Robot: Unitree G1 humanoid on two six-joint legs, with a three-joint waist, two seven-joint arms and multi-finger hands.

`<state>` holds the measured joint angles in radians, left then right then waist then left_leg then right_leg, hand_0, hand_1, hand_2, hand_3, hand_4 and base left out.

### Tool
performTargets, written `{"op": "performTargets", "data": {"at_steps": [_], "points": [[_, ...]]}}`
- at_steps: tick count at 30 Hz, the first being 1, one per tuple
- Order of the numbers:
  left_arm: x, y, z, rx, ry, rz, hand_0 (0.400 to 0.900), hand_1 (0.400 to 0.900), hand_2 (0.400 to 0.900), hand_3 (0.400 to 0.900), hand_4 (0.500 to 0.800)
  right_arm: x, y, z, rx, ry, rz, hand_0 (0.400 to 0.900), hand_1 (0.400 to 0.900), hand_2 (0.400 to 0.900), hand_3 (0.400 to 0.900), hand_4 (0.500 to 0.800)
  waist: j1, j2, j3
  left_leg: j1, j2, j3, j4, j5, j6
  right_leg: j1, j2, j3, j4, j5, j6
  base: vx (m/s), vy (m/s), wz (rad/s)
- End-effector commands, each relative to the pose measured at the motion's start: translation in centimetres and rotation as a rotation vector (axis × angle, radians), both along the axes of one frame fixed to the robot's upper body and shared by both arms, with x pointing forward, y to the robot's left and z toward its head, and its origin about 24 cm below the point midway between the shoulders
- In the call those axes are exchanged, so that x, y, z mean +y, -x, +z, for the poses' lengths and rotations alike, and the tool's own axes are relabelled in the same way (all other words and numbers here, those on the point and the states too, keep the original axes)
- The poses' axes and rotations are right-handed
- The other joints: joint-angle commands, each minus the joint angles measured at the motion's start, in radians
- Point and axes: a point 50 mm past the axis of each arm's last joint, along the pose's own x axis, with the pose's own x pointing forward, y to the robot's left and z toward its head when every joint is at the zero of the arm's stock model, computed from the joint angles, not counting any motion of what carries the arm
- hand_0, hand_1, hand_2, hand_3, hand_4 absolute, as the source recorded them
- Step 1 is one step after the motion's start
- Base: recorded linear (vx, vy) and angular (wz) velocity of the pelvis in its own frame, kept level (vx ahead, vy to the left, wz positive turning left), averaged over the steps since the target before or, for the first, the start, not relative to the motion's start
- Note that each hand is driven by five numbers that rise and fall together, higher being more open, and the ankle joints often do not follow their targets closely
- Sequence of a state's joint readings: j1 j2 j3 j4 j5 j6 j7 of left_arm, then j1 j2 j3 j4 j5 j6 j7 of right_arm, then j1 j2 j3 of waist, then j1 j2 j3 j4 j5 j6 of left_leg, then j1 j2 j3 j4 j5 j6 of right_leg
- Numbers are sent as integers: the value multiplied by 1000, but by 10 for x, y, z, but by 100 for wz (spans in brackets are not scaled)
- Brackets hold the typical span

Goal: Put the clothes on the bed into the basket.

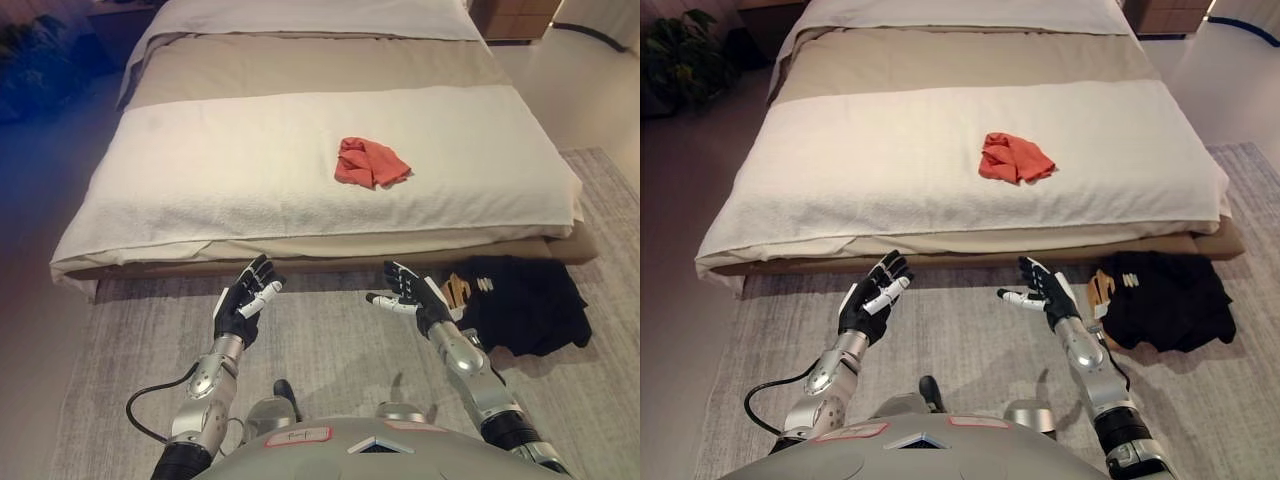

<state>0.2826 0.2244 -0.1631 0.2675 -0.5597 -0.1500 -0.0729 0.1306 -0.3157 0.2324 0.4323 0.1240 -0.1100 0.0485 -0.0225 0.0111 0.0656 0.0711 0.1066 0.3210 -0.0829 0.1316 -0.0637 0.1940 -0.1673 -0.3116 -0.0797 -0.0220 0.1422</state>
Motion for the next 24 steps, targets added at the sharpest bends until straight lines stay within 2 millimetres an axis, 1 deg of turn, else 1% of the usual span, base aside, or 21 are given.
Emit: {"op": "performTargets", "data": {"at_steps": [1, 4, 10, 16, 19, 24], "points": [[3, -39, 37, -223, -46, -11, 900, 900, 900, 900, 800, 4, -43, 41, -237, -34, 21, 900, 900, 900, 900, 800, 16, -11, 13, 63, 16, -13, 66, -165, -19, -73, 34, -88, -8, 59, -36, -12, -34, -5], [1, -39, 37, -224, -32, -16, 900, 900, 900, 900, 800, 6, -44, 42, -242, -38, 21, 900, 900, 900, 900, 800, 17, -12, 15, 62, 21, -12, 69, -164, -20, -74, 39, -83, -8, 57, -39, -4, -23, -4], [-1, -40, 36, -224, -35, -28, 900, 900, 900, 900, 800, 3, -42, 41, -238, -34, 10, 900, 900, 900, 900, 800, 14, -13, 8, 73, 23, -9, 53, -158, -24, -63, 45, -91, -8, 48, -43, 17, -13, 4], [1, -40, 37, -225, -33, -31, 900, 900, 900, 900, 800, 2, -45, 43, -246, -38, 2, 900, 900, 900, 900, 800, 16, -10, 25, 58, 30, -12, 84, -167, -28, -63, 48, -88, -8, 46, -49, 18, -39, 0], [1, -40, 37, -225, -37, -34, 900, 900, 900, 900, 800, 0, -46, 45, -254, -33, -1, 900, 900, 900, 900, 800, 16, -7, 35, 50, 37, -14, 100, -170, -33, -65, 52, -86, -8, 43, -52, 34, -64, -2], [0, -44, 41, -244, -34, -29, 900, 900, 900, 900, 800, -1, -52, 50, -276, -25, 0, 900, 900, 900, 900, 800, 20, -9, 63, 19, 59, -26, 158, -181, -43, -74, 67, -76, -8, 37, -66, 39, -97, 0]]}}
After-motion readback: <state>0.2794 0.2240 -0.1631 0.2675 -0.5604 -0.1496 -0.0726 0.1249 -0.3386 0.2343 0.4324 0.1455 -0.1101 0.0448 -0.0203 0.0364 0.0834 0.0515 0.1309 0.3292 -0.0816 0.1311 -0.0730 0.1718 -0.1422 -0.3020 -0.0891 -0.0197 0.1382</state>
